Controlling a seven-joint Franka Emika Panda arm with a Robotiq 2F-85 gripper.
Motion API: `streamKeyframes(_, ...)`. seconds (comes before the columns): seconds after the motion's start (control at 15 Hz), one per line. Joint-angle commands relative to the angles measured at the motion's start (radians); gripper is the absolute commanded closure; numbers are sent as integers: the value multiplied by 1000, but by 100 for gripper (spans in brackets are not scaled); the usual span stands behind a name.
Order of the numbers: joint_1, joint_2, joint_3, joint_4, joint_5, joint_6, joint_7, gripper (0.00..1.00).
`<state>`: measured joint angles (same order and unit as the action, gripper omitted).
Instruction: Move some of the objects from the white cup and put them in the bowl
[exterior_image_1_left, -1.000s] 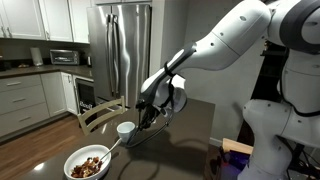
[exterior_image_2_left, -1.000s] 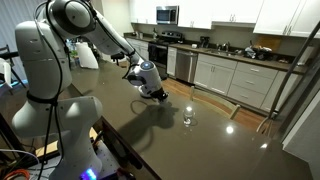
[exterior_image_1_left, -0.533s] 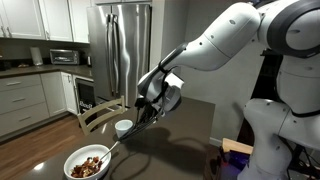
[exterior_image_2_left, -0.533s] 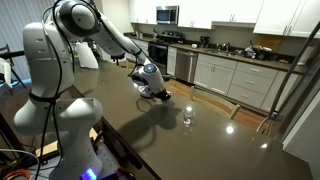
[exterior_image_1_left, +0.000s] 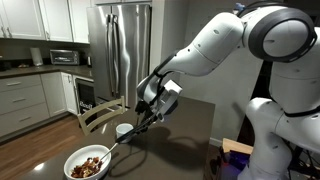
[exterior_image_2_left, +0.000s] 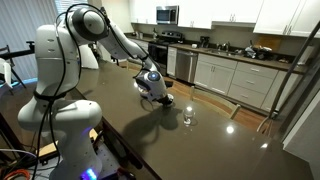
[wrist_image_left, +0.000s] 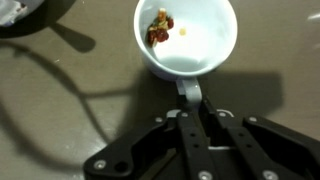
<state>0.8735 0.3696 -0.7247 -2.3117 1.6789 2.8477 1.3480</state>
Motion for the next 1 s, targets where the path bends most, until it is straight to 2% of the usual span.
streamKeyframes(0.0, -57, 27, 29, 45, 67, -33, -69, 94)
streamKeyframes(0.07, -237, -28, 214, 53, 36, 37, -87, 94)
streamKeyframes(0.13, -94, 24, 60, 57, 68, -23, -79, 94)
streamKeyframes(0.2, -303, -26, 282, 71, 28, 55, -90, 94)
streamKeyframes(0.27, -334, -27, 312, 75, 23, 67, -93, 94)
streamKeyframes(0.4, -456, -34, 446, 88, -6, 117, -85, 94)
streamKeyframes(0.47, -507, -29, 499, 92, -23, 136, -85, 60)
streamKeyframes(0.53, -544, -29, 538, 91, -42, 156, -73, 59)
streamKeyframes(0.6, -458, -19, 452, 83, -67, 141, -35, 53)
streamKeyframes(0.67, -473, -22, 469, 74, -101, 156, -15, 47)
streamKeyframes(0.93, -438, -30, 445, 31, -265, 229, 88, 22)
